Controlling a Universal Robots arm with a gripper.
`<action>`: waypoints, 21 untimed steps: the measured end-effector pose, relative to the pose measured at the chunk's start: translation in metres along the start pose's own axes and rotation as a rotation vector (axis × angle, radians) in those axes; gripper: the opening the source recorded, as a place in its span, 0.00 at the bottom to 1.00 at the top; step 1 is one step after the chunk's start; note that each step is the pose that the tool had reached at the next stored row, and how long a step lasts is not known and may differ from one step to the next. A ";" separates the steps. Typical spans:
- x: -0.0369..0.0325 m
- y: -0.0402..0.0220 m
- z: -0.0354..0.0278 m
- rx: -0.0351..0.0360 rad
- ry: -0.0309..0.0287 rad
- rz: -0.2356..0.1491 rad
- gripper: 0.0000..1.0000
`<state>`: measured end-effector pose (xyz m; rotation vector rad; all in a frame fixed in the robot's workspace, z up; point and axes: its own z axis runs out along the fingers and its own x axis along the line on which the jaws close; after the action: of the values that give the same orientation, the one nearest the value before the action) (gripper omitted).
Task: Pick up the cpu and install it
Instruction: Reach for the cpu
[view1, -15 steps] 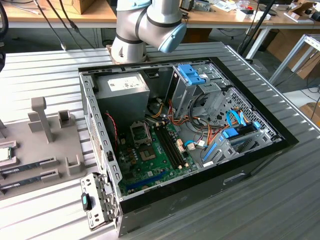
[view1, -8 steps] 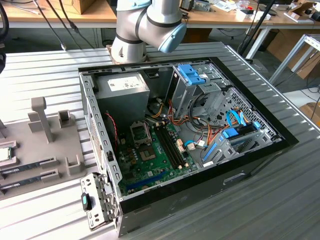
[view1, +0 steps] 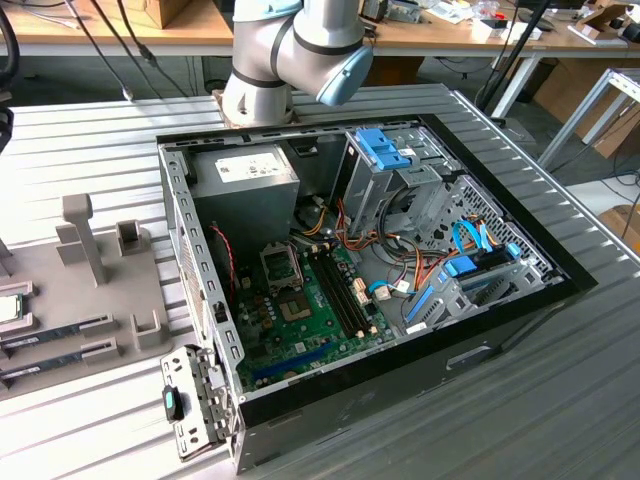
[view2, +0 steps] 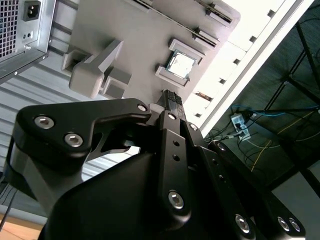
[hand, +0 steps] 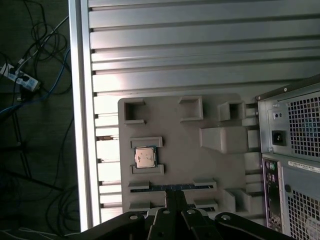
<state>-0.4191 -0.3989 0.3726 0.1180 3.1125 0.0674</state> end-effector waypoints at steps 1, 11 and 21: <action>0.0000 0.0000 0.0003 -0.0001 0.0000 0.000 0.11; 0.0002 -0.0002 0.0040 -0.0001 0.0000 0.000 0.11; 0.0003 -0.0003 0.0071 0.0000 0.0000 0.000 0.11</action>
<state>-0.4192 -0.3989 0.3655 0.1180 3.1125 0.0675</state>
